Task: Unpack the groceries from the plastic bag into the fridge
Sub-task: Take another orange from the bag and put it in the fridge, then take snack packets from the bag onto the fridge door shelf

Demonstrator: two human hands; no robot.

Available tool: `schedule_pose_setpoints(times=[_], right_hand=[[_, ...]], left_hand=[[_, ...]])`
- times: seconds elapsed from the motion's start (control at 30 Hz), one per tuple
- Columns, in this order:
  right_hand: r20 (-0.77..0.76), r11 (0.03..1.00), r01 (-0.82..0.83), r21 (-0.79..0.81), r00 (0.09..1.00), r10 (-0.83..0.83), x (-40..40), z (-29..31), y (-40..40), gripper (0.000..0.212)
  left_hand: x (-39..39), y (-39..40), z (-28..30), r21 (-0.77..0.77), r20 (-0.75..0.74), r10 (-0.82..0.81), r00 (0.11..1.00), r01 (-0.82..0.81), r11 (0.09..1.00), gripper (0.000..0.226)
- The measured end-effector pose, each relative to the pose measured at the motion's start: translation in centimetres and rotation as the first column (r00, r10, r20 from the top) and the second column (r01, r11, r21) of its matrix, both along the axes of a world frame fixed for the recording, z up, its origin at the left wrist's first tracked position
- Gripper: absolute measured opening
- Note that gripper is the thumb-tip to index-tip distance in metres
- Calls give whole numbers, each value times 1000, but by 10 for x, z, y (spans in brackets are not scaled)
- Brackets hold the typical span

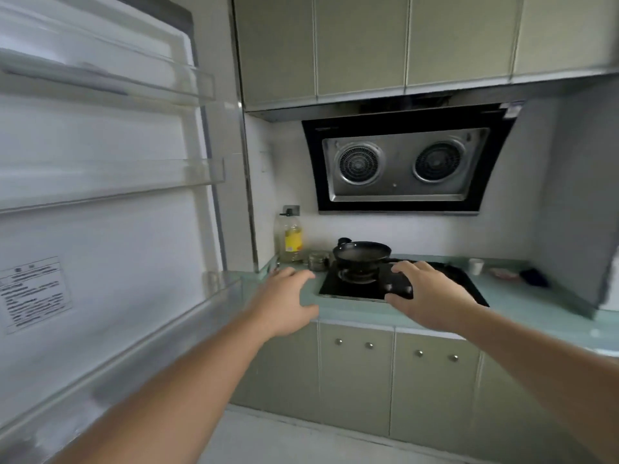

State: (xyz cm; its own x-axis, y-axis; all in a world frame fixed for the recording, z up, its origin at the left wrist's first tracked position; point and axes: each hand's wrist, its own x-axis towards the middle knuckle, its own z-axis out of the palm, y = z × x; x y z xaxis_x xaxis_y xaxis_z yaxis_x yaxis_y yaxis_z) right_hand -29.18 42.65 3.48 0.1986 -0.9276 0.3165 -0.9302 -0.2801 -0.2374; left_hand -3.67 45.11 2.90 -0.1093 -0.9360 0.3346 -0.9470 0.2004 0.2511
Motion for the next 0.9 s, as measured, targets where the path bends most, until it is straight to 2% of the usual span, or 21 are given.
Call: schedule_pose_setpoints(times=[0.13, 0.23, 0.4, 0.57, 0.7, 0.9], right_hand=[[19, 988, 156, -1, 988, -156, -100, -7, 11, 60], [-48, 967, 254, 7, 966, -254, -178, -17, 28, 61], [-48, 904, 426, 39, 904, -424, -305, -28, 65, 61], [-19, 807, 586, 79, 810, -586, -411, -41, 117, 56], [-21, 698, 713, 66, 701, -713, -477, -47, 150, 57], [3, 592, 800, 97, 595, -804, -545, -62, 161, 60]], left_hand=[[-98, -25, -6, 8, 14, -140, 990, 140, 990, 57], [-180, -36, -14, 36, 22, -241, 970, 240, 970, 56], [-321, -41, -21, 55, 23, -432, 902, 430, 901, 56], [-446, -42, -27, 79, 23, -581, 813, 578, 812, 54], [-532, -36, -34, 122, 5, -682, 732, 676, 726, 56], [-627, -48, -49, 175, -7, -790, 613, 779, 602, 55]])
